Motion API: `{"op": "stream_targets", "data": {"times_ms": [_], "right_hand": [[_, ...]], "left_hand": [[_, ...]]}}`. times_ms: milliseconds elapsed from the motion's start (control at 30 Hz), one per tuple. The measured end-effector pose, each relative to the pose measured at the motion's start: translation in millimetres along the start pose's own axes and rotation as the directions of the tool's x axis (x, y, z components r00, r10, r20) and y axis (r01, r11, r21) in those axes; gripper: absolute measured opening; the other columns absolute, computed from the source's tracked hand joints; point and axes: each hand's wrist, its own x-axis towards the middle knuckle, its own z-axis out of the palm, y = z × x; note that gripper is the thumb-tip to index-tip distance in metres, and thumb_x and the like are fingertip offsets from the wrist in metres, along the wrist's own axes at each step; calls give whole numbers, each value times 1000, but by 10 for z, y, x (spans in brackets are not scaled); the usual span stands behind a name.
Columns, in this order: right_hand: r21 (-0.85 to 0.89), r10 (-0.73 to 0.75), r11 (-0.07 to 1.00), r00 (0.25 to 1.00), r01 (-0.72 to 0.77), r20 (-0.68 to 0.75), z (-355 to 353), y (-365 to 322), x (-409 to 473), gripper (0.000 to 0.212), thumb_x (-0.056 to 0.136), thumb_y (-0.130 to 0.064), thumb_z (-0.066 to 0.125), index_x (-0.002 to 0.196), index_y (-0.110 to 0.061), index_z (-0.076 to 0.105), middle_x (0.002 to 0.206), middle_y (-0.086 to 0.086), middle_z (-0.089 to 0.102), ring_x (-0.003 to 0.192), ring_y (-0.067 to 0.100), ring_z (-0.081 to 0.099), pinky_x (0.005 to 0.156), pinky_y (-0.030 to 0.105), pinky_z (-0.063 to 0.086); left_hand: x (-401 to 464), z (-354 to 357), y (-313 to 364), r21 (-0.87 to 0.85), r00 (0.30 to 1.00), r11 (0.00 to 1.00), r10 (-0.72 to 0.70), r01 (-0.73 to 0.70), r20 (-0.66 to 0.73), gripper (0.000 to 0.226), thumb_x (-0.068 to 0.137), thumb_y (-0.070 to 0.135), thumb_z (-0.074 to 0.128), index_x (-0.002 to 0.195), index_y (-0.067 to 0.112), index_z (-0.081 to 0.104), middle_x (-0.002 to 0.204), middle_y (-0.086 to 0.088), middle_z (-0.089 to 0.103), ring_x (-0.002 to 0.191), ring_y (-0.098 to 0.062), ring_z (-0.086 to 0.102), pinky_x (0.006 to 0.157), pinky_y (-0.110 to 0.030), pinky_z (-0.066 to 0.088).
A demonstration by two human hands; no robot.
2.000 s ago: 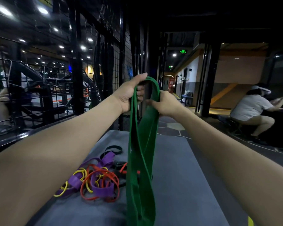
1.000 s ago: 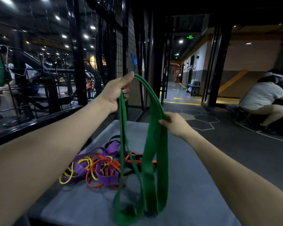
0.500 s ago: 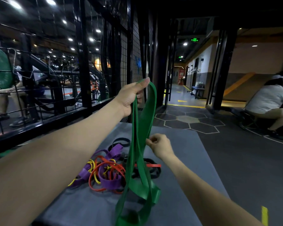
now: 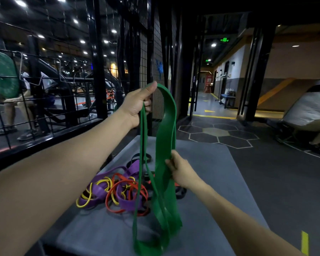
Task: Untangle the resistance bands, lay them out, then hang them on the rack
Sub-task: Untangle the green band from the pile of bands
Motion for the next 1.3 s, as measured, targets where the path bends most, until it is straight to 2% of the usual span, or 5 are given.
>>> {"op": "stream_targets", "data": {"times_ms": [267, 667, 967, 1133, 1300], "right_hand": [[-523, -80, 853, 988, 0, -131, -407, -51, -50, 12, 100, -21, 34, 102, -10, 37, 78, 13, 54, 75, 37, 57, 56, 37, 36], [-231, -2, 971, 970, -57, -245, -417, 213, -81, 15, 96, -13, 46, 84, -10, 38, 92, 4, 40, 81, 25, 44, 68, 35, 35], [200, -82, 975, 991, 101, -103, -1040, -788, 259, 77, 83, -32, 66, 145, -18, 22, 130, 3, 46, 114, 21, 53, 94, 36, 47], [5, -152, 988, 977, 155, -147, -1392, -1309, 516, 44, 92, -17, 55, 135, -15, 41, 115, 7, 56, 102, 25, 59, 93, 45, 51], [-290, -210, 947, 949, 138, -234, -1593, -1422, 651, 36, 90, -8, 57, 125, -14, 52, 107, 2, 56, 89, 16, 54, 68, 22, 49]], "left_hand": [[8, 59, 118, 15, 999, 999, 47, -47, -10, 26, 85, 31, 63, 62, 22, 57, 44, 13, 45, 40, -2, 34, 41, -15, 27], [8, 157, 114, 56, 999, 997, 50, -50, -6, 17, 83, 36, 65, 74, 22, 61, 51, 10, 38, 43, -4, 33, 49, -20, 28], [34, 289, 153, 121, 994, 991, 50, -61, 93, 30, 82, 40, 64, 57, 25, 71, 56, 5, 37, 52, -9, 32, 55, -26, 27], [24, 352, 286, 145, 991, 987, 54, -71, 122, 21, 80, 41, 64, 74, 21, 65, 56, 5, 35, 50, -9, 31, 53, -24, 25], [26, 284, 278, 267, 982, 964, -34, -16, 184, 15, 83, 33, 65, 92, 22, 65, 75, 2, 59, 70, -7, 50, 72, -29, 44]]}}
